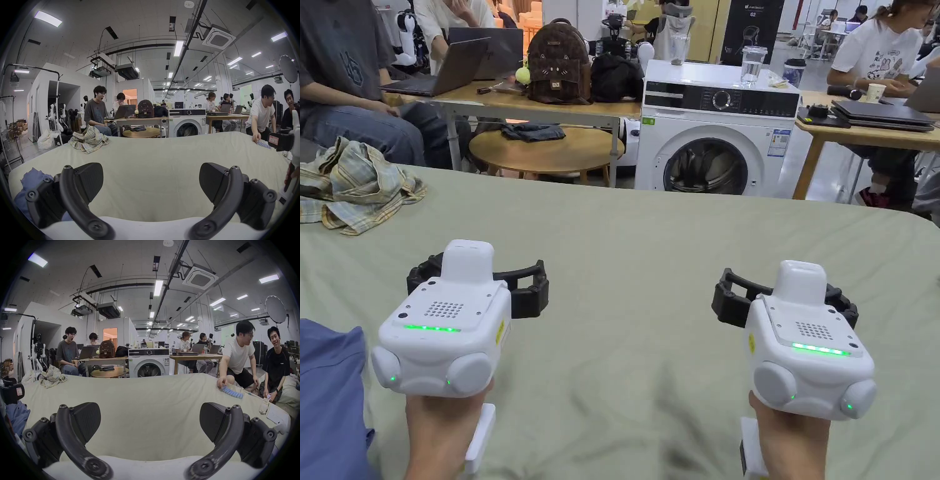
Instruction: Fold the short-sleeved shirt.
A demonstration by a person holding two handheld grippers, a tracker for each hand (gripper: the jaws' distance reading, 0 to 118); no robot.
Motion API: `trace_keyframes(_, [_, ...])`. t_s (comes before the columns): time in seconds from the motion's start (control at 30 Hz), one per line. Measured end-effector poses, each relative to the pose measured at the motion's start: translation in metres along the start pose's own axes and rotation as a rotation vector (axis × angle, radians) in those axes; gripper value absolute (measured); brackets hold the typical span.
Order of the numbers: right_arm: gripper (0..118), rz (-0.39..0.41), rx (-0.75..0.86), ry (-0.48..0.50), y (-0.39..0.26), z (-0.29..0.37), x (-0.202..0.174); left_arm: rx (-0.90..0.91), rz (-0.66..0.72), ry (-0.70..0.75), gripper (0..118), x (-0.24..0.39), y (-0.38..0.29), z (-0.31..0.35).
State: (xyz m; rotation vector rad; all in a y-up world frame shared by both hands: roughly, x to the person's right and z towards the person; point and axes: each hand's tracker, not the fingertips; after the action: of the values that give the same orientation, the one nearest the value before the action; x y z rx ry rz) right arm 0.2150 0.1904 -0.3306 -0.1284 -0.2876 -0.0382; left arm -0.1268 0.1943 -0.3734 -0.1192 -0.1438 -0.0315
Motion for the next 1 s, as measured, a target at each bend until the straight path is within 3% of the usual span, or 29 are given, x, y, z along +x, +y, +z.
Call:
trace_keyframes(0.13, [100, 0.01, 0.008, 0.003, -0.001, 0.003, -0.004, 0.002, 0.011, -0.018, 116, 0.001, 0.0, 0.0])
trace_keyframes(0.2, [70, 0.019, 0.012, -0.003, -0.001, 0.004, -0.006, 0.013, 0.018, -0.027, 105, 0.002, 0.0, 0.002])
trace_keyframes(0.23, [52, 0.024, 0.015, -0.004, -0.002, 0.004, -0.007, 0.022, 0.018, -0.03, 94, 0.003, 0.0, 0.004])
trace_keyframes(0.27, [26, 0.034, 0.011, -0.011, -0.001, 0.004, -0.009, 0.023, 0.014, -0.026, 76, 0.005, 0.0, 0.004])
trace_keyframes(0.3, [13, 0.038, 0.009, -0.015, 0.0, 0.004, -0.009, 0.017, 0.008, -0.024, 58, 0.007, 0.001, 0.003])
trace_keyframes(0.37, [0, 0.035, 0.006, -0.03, 0.0, 0.006, -0.01, 0.0, -0.003, -0.016, 12, 0.009, 0.003, 0.0])
trace_keyframes(0.53, [0, 0.023, 0.02, 0.001, -0.001, 0.01, -0.005, 0.013, -0.007, -0.008, 0, 0.012, 0.004, 0.006])
trace_keyframes(1.0, [0, 0.027, 0.016, 0.07, 0.01, 0.015, -0.019, -0.049, -0.02, 0.006, 0, -0.014, 0.012, 0.016])
